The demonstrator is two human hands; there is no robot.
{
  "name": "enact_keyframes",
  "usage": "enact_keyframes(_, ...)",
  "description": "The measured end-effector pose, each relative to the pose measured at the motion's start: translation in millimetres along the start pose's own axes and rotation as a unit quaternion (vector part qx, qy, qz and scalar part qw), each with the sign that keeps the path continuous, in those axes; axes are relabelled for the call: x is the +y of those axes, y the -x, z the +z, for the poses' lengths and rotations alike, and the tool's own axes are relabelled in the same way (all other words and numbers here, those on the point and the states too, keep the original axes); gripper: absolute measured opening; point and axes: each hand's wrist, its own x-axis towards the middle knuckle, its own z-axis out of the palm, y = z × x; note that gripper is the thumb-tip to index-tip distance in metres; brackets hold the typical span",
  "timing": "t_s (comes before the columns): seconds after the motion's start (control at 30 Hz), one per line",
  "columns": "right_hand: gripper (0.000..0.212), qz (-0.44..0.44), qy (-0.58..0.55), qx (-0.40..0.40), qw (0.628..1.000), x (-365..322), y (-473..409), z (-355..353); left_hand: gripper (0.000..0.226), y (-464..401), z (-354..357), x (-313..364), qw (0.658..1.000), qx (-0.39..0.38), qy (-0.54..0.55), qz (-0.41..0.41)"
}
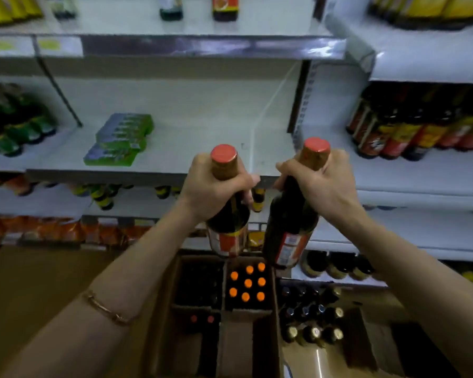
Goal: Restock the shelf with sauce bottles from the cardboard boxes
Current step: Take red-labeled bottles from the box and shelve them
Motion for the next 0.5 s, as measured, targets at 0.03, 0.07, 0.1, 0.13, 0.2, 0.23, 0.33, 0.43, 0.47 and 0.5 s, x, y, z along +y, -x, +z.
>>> enact_keyframes(0.03,0.027,0.001,0.005,0.016,1.000,-7,3,-12,0.026,-8,6,9,0.999,-0.030,0.005,0.010)
enact_keyframes(0.07,0.026,0.002,0.009,0.030,0.999,-14,5,-23,0.025,-15,13,17,0.998,-0.058,0.013,0.019)
enact_keyframes(0.1,0.027,0.001,0.013,0.045,0.999,-21,8,-36,0.024,-21,21,25,0.996,-0.084,0.025,0.024)
enact_keyframes(0.13,0.027,-0.001,0.021,0.061,0.998,-27,11,-48,0.023,-27,29,33,0.993,-0.104,0.042,0.028)
enact_keyframes(0.2,0.027,-0.006,0.045,0.092,0.995,-40,16,-74,0.022,-37,47,46,0.987,-0.138,0.083,0.029)
enact_keyframes(0.23,0.027,-0.009,0.051,0.107,0.993,-47,19,-87,0.022,-41,56,51,0.982,-0.156,0.100,0.030)
enact_keyframes(0.33,0.027,-0.013,0.063,0.151,0.986,-65,29,-126,0.022,-54,92,68,0.968,-0.213,0.128,0.031)
enact_keyframes(0.43,0.028,-0.011,0.075,0.193,0.978,-82,42,-166,0.022,-63,134,89,0.949,-0.273,0.153,0.041)
enact_keyframes(0.47,0.028,-0.007,0.082,0.205,0.975,-86,47,-179,0.024,-67,149,96,0.943,-0.287,0.162,0.042)
enact_keyframes(0.5,0.028,-0.002,0.090,0.216,0.972,-89,51,-194,0.025,-71,164,104,0.938,-0.298,0.173,0.039)
